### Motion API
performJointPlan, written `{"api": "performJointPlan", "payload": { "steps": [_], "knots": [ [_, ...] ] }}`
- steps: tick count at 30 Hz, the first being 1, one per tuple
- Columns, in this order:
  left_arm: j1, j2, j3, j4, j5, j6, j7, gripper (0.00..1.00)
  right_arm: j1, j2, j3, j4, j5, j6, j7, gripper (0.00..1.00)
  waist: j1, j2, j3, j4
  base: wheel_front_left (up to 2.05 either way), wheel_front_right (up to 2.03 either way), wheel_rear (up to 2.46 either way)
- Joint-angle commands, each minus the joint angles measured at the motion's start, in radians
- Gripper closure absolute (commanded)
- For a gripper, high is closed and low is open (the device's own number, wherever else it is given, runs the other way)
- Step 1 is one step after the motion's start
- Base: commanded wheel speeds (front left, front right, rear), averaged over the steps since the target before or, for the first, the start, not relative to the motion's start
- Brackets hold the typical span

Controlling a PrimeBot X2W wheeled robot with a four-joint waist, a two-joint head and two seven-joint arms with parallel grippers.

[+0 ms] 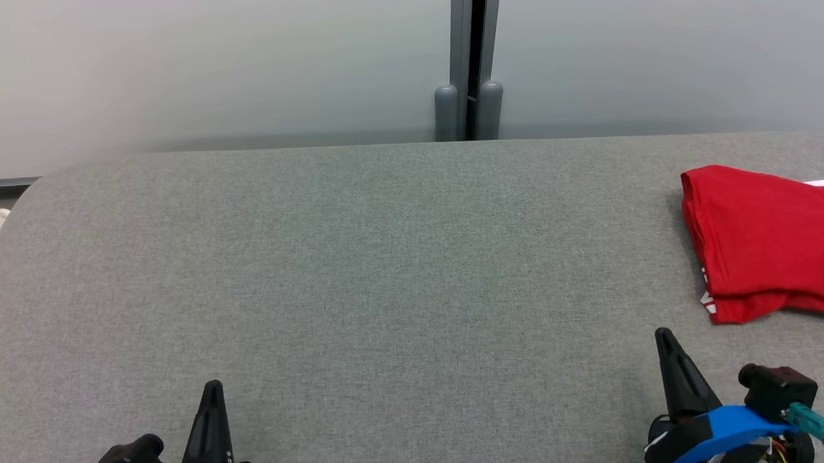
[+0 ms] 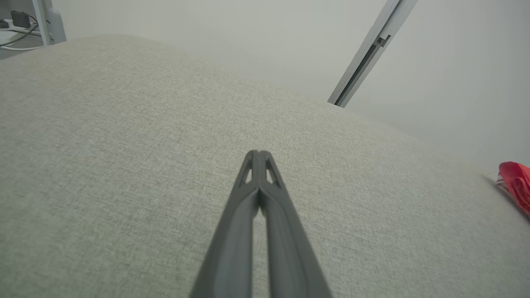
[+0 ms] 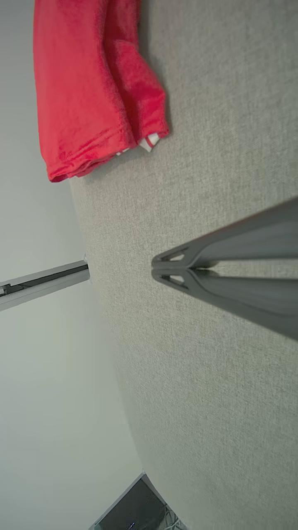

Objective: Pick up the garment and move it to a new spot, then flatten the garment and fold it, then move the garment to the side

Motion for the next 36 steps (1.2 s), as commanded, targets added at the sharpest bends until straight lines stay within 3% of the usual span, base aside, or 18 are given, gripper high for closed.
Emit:
{"api": "performJointPlan", "payload": {
  "steps": [1, 36],
  "knots": [
    [-0.027, 0.0, 0.012, -0.019, -0.037, -0.005, 0.008, 1.0, -0.014, -0.002, -0.007, -0.023, 0.045, 0.0, 0.008, 1.0, 0.0, 0.0, -0.001, 0.0, 0.0, 0.0, 0.0],
    [-0.08, -0.024, 0.105, -0.05, -0.503, -0.04, 0.145, 1.0, -0.024, -0.003, -0.048, -0.078, 0.582, 0.0, 0.143, 1.0, 0.0, 0.0, -0.019, 0.003, 0.0, 0.0, 0.0]
  ]
}}
